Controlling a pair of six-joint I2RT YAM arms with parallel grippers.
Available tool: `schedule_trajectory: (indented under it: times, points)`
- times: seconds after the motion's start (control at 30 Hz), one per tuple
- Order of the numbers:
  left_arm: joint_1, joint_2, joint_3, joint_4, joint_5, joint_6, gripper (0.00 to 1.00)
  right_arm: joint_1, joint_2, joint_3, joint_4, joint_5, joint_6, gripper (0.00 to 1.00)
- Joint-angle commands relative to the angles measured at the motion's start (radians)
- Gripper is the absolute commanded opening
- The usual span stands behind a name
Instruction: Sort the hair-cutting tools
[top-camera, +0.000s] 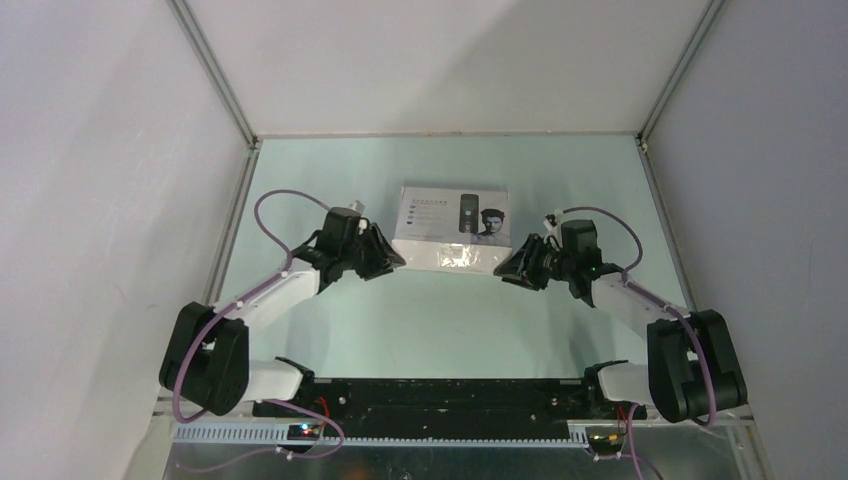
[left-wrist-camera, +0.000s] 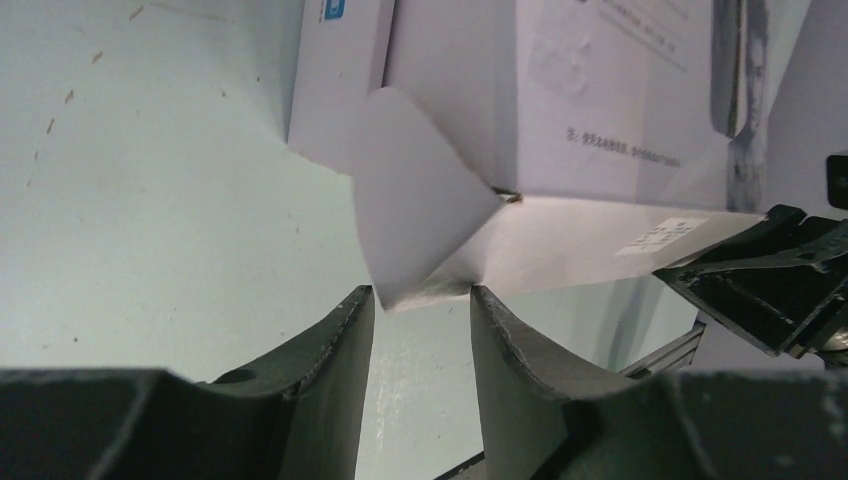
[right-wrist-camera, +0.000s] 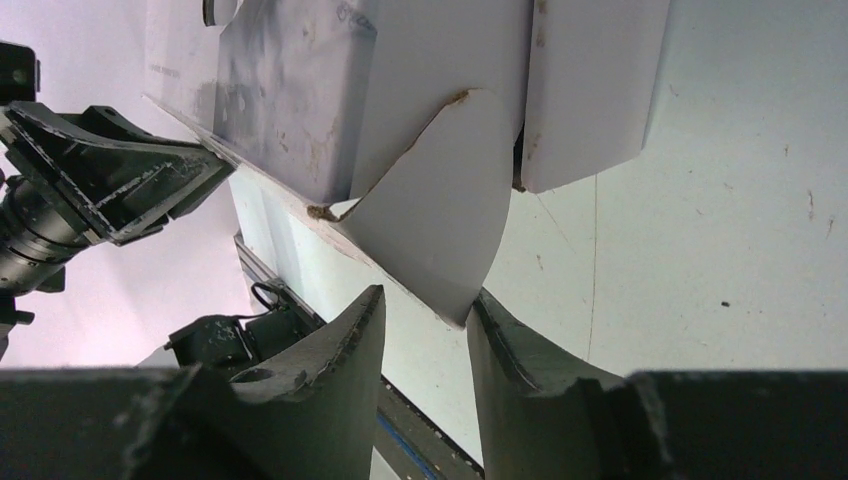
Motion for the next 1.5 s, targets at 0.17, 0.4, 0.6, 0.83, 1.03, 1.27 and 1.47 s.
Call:
schedule_trajectory:
  times: [0.17, 0.4, 0.6, 0.83, 1.03, 1.27, 1.47]
  points:
    - [-0.027, -0.049, 0.037, -0.064, 0.024, -0.029, 0.44, 0.026, -0.094, -0.001, -0.071, 0.043, 0.044, 0.36]
    - [-0.076, -0.095, 0.037, -0.099, 0.019, -0.05, 0.44, 0.061, -0.132, -0.001, -0.151, 0.064, 0.042, 0.34]
    - [-0.078, -0.192, 0.003, -0.144, -0.068, -0.002, 0.5, 0.061, -0.22, -0.001, -0.226, 0.098, -0.054, 0.41]
    - [-0.039, -0.199, 0.038, -0.081, -0.211, 0.205, 0.8, 0.018, -0.283, 0.025, -0.194, 0.127, -0.249, 0.68]
    - [-0.028, -0.125, 0.077, 0.073, -0.319, 0.354, 0.84, -0.024, -0.28, 0.035, -0.081, 0.202, -0.403, 0.82]
    - [-0.025, 0.009, 0.108, 0.251, -0.28, 0.411, 0.85, -0.043, -0.149, 0.038, 0.176, 0.087, -0.466, 0.85]
    - [-0.023, 0.069, 0.113, 0.306, -0.208, 0.44, 0.85, -0.045, -0.028, 0.049, 0.266, 0.019, -0.491, 0.85]
